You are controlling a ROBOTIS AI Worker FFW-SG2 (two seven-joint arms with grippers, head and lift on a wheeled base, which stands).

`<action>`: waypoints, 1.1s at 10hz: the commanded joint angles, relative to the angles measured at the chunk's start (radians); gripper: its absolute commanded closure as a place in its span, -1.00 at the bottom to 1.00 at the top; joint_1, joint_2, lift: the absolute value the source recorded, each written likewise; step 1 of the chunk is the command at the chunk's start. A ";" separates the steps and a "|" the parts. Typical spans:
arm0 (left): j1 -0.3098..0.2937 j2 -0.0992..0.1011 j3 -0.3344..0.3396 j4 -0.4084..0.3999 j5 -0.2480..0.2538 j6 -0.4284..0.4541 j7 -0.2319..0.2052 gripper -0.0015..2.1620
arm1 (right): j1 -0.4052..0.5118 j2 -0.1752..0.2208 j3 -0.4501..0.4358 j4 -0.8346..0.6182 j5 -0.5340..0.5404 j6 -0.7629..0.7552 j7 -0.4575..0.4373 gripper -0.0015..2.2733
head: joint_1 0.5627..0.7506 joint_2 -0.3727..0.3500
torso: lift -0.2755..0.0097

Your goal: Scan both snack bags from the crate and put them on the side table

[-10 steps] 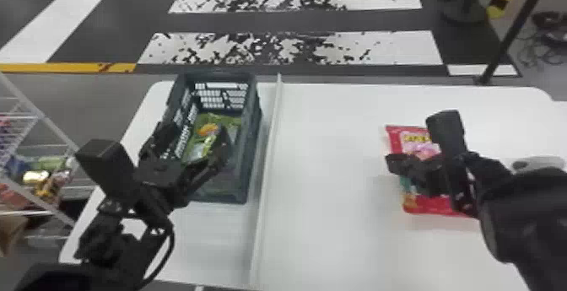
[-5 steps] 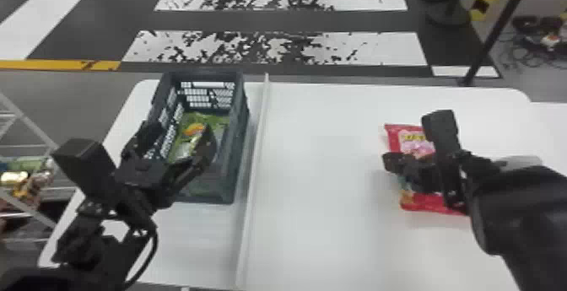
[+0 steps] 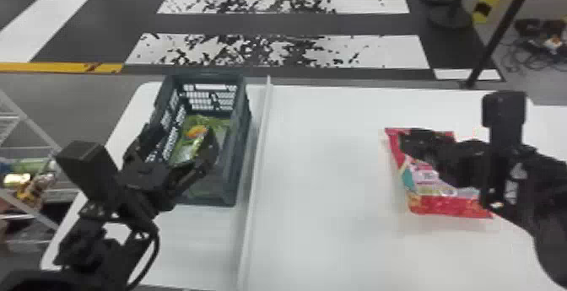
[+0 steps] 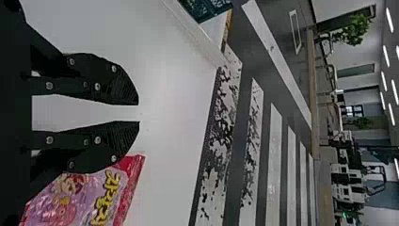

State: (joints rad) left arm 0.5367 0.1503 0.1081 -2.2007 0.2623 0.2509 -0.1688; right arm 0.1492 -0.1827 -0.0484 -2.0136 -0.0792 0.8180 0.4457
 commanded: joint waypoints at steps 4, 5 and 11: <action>-0.007 0.008 -0.010 0.009 0.002 0.000 -0.001 -0.91 | 0.076 -0.026 -0.258 -0.030 -0.010 0.034 -0.015 -0.97 | 0.41 -0.16 | 0.32; -0.009 0.009 -0.010 0.009 0.000 0.000 -0.001 -0.91 | 0.081 -0.043 -0.285 0.009 -0.010 0.022 -0.015 -0.96 | 0.41 -0.28 | 0.32; -0.018 0.020 -0.008 0.024 0.012 0.000 -0.001 -0.91 | 0.066 -0.133 -0.300 0.300 0.009 -0.107 -0.012 -0.96 | 0.41 -0.63 | 0.32</action>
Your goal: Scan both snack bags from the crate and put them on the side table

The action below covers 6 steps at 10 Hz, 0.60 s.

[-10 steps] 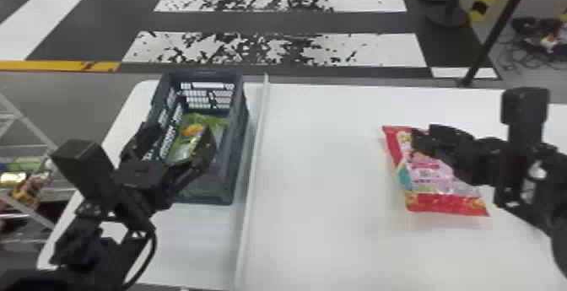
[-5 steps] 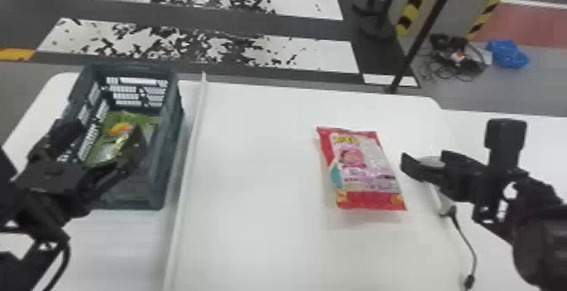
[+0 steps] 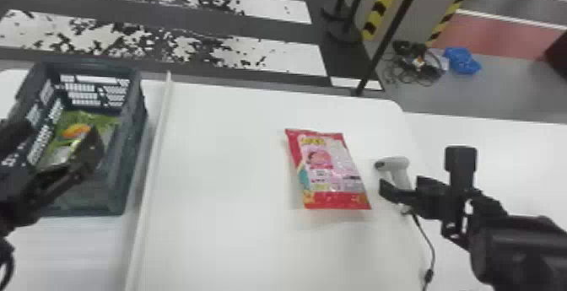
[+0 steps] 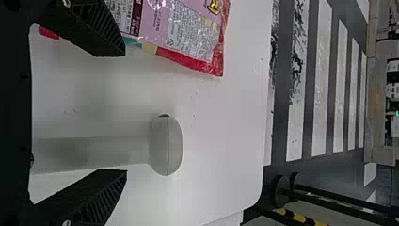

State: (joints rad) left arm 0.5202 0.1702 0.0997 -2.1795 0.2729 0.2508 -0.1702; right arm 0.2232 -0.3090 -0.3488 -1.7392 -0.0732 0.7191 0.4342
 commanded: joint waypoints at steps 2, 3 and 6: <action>-0.002 0.000 -0.002 0.009 0.005 -0.006 -0.002 -0.91 | -0.064 -0.042 0.011 0.119 0.006 -0.017 0.011 -0.92 | 0.41 -0.70 | 0.32; -0.002 0.000 0.000 0.012 0.005 -0.012 -0.002 -0.91 | -0.088 -0.059 0.019 0.161 0.007 -0.017 0.023 -0.77 | 0.41 -0.72 | 0.32; 0.001 -0.005 0.000 0.015 0.005 -0.018 -0.003 -0.91 | -0.128 -0.078 0.039 0.213 0.044 0.029 0.046 0.51 | 0.41 -0.76 | 0.32</action>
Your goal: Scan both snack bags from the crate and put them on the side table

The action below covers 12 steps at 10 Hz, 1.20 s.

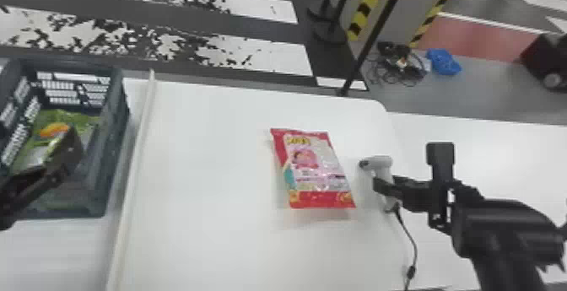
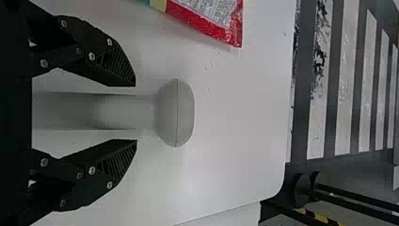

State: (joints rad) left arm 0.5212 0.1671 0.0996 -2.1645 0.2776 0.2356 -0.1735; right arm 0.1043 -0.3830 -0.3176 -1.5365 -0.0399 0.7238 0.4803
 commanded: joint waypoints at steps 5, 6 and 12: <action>0.002 -0.003 0.000 0.000 0.000 -0.006 -0.004 -0.91 | 0.028 -0.002 0.005 -0.093 0.006 0.101 0.003 0.98 | 0.41 -0.80 | 0.32; 0.002 -0.003 0.000 0.002 0.000 -0.006 -0.004 -0.91 | 0.078 0.012 -0.006 -0.205 0.008 0.159 0.003 0.98 | 0.41 -0.78 | 0.32; 0.005 -0.008 0.000 0.005 0.000 -0.018 -0.004 -0.91 | 0.255 0.089 0.069 -0.677 0.015 0.426 0.007 0.98 | 0.41 -0.50 | 0.32</action>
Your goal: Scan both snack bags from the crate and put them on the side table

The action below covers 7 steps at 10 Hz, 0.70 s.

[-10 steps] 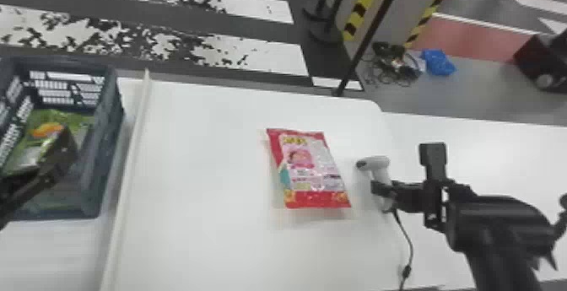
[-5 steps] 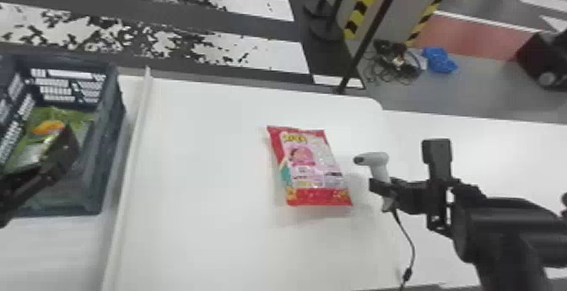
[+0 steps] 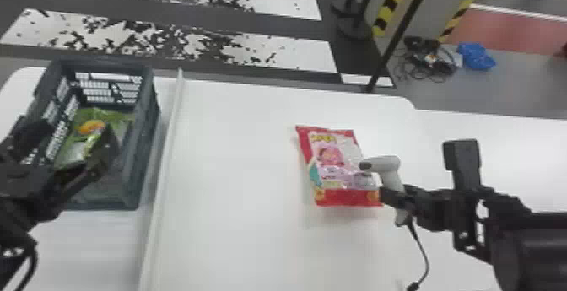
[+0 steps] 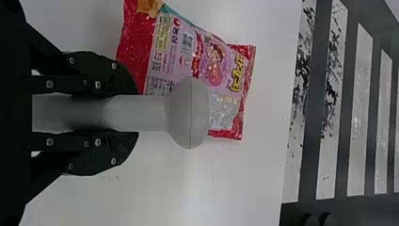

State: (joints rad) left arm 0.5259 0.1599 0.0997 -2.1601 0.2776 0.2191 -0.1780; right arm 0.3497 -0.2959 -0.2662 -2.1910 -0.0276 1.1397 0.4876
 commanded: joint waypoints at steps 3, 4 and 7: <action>0.000 0.000 0.000 0.002 0.000 -0.002 0.000 -0.91 | 0.018 0.014 0.105 -0.073 0.037 0.038 0.000 0.98 | 0.41 -0.28 | 0.32; 0.000 0.000 0.000 0.002 0.000 -0.002 0.000 -0.91 | 0.009 0.014 0.137 -0.073 0.055 0.047 0.000 0.98 | 0.41 -0.22 | 0.32; 0.000 -0.002 0.000 0.005 0.000 -0.002 -0.001 -0.91 | -0.038 0.021 0.200 -0.061 0.104 0.081 -0.006 0.98 | 0.41 -0.12 | 0.32</action>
State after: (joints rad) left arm 0.5262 0.1588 0.0993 -2.1556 0.2776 0.2160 -0.1794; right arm 0.3204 -0.2764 -0.0762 -2.2553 0.0681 1.2175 0.4825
